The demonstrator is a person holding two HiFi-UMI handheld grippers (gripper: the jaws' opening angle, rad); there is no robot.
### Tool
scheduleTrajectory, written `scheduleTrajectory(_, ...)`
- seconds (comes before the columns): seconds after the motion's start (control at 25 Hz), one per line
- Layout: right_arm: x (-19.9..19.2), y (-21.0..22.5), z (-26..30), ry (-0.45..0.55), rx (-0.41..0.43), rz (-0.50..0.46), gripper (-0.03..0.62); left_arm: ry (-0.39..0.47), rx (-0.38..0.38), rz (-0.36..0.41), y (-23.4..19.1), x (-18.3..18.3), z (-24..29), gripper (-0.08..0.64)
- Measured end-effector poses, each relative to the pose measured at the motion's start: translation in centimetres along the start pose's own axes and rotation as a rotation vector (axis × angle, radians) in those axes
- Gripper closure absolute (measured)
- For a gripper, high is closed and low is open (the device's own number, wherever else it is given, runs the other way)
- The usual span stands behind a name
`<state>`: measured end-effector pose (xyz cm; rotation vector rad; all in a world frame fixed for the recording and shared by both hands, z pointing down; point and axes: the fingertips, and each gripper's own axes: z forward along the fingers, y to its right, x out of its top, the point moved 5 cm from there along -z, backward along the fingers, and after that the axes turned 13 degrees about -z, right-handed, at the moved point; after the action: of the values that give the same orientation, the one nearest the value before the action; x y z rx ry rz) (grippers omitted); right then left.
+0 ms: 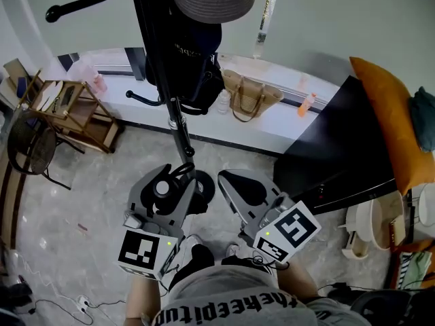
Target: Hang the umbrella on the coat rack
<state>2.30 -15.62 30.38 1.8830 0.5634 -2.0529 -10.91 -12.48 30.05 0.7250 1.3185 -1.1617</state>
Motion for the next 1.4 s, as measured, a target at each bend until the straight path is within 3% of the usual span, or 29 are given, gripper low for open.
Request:
scheduleTrajectory(0.64, -0.7, 0.3, 1.8, -0.047, -0.09, 0.007, 0.58, -0.055, -0.096, 0.028, -2.6, -1.6, 2.9, 0.357)
scheduleTrajectory(1.4, -1.5, 0.9, 2.2, -0.082, -0.168, 0.027, 0.58, -0.095, -0.143, 0.034, -4.0, -2.8, 5.2, 0.357)
